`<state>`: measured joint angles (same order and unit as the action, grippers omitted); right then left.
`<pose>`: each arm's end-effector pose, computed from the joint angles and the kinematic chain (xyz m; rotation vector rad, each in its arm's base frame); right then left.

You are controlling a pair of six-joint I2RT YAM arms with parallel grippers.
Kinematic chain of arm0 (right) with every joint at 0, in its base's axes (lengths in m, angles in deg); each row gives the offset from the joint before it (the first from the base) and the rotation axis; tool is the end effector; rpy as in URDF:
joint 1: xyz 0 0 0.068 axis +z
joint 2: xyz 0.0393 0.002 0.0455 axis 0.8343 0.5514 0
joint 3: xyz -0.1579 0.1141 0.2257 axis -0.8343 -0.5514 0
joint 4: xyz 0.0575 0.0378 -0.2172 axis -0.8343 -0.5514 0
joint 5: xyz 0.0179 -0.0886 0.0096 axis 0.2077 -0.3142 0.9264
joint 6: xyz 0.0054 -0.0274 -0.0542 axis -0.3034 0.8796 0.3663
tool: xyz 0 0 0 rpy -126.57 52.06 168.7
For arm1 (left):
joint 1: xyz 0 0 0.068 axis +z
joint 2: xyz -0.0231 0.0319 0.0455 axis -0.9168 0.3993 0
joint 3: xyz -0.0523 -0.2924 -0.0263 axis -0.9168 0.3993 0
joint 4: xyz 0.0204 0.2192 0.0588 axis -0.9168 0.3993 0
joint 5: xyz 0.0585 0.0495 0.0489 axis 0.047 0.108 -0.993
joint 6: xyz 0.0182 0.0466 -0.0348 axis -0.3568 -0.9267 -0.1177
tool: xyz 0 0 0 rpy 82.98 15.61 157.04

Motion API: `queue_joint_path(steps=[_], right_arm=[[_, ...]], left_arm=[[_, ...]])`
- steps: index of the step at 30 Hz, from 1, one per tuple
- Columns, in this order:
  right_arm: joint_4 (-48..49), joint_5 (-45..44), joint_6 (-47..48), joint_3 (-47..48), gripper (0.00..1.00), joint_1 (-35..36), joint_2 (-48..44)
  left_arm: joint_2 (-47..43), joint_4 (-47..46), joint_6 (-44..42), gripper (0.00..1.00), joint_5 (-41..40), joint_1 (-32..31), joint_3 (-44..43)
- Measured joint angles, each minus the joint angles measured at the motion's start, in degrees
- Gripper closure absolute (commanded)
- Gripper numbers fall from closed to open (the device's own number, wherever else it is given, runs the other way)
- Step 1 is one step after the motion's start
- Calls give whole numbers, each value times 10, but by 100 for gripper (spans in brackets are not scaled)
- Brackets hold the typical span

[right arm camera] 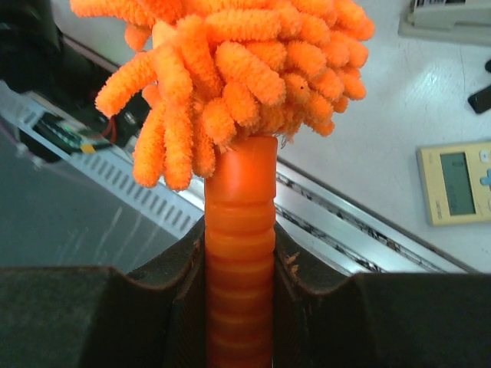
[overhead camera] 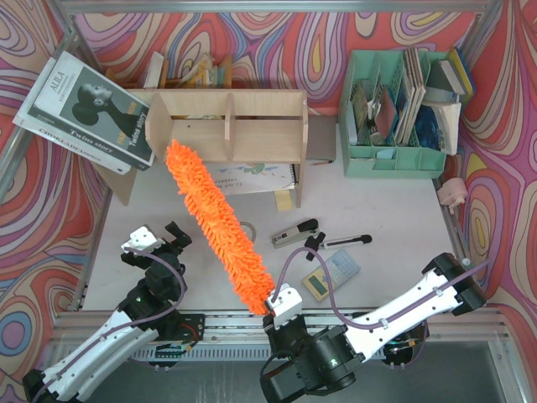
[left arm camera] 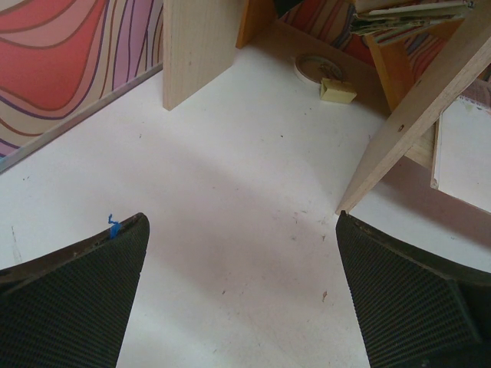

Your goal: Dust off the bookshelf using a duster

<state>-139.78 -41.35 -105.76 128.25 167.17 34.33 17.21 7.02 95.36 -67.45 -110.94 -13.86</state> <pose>-0.0535 0.2481 0.3247 -0.3793 2.1472 0.5158 0.0571 0.0040 0.2147 -0.5824 1.4831 0.1097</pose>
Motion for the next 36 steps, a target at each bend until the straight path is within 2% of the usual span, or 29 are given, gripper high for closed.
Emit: queue_joint_path(steps=[10, 19, 26, 36], right_arm=[[-37, 85, -52, -37, 100, 0, 0], [-64, 93, -116, -74, 100, -6, -12], [30, 103, -52, -110, 100, -66, -51], [142, 113, 59, -86, 100, -159, -30]], left_arm=[[-1, 0, 0, 1, 0, 0, 0], [-5, 0, 0, 2, 0, 1, 0], [-6, 1, 3, 2, 0, 2, 0], [-8, 4, 5, 2, 0, 3, 0]])
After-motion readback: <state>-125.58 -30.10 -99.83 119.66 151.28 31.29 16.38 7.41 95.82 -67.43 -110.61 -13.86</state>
